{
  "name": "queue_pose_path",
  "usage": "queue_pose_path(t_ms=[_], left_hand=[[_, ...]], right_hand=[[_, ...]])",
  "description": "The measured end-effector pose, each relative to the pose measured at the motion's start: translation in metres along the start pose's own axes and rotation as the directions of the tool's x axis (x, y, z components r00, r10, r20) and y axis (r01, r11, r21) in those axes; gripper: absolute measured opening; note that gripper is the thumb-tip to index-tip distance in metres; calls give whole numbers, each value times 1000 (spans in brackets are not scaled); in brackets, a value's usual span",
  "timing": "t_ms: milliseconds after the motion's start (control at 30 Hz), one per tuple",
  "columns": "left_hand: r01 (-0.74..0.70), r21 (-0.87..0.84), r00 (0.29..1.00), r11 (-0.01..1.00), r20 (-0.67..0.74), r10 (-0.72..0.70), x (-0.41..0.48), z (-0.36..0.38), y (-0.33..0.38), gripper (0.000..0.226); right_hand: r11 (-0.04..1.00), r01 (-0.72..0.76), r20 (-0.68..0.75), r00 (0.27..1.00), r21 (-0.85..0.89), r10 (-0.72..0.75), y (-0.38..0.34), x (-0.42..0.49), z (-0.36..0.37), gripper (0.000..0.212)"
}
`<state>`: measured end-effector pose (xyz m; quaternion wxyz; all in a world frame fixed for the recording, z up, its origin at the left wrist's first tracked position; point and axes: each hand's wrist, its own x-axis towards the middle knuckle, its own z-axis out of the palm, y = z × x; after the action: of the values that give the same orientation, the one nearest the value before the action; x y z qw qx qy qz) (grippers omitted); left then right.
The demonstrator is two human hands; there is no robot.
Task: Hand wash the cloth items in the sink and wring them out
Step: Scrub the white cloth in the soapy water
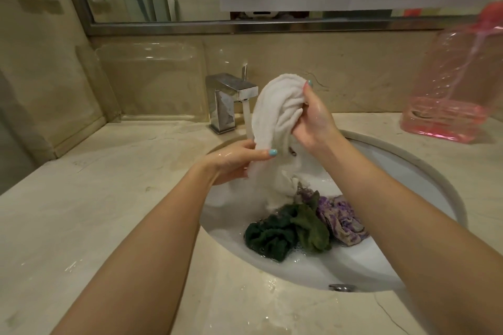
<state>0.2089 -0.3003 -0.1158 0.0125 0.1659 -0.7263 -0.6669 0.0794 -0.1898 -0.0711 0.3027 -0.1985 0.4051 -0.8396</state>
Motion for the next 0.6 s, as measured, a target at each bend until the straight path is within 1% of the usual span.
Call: queue_pose_path(t_ms=[67,133,200,267,300,333,400,467,500,533,567,600], left_hand=[[-30,-22,999,999,-19,29,0,1,0,54],[-63,-91,997,994,-46,59,0,1,-1,53],[-103,-149,990,983,-112,87,3,0,0,45],[-119,-155,968,981,-239,80,5,1,2,40],[-126,-167,951,978,-302,71,8,3,4,38],[-150,-177,926,973,-369,76,10,6,6,34],[-237,-124,849,964,-509,143,14,13,7,27],[-258,-56,758,965,-630,166,21,17,4,26],[-248,-62,722,967,-677,142,23,17,2,30],[-235,-106,707,966,-701,95,25,18,1,35],[-222,-156,706,962,-707,48,27,18,1,39],[-210,-173,705,962,-709,26,28,21,1,38]], right_hand=[[999,-11,-15,1000,42,12,-3,0,-4,45],[1000,-4,-108,994,-7,3,-2,0,-14,42],[985,-20,-198,980,-171,-15,3,2,-29,38],[928,-94,-241,971,-360,4,13,1,-40,35],[898,-131,-216,976,-419,42,19,-1,-40,36],[866,-154,-159,983,-476,87,25,-4,-36,39],[780,-125,-28,990,-613,137,38,-9,-19,42],[674,-4,70,994,-739,83,51,-18,4,33],[627,53,93,995,-777,31,57,-23,15,30],[593,100,107,994,-799,-22,62,-27,23,31],[574,139,116,990,-807,-77,65,-32,28,35],[553,155,100,987,-819,-128,68,-31,30,38]])
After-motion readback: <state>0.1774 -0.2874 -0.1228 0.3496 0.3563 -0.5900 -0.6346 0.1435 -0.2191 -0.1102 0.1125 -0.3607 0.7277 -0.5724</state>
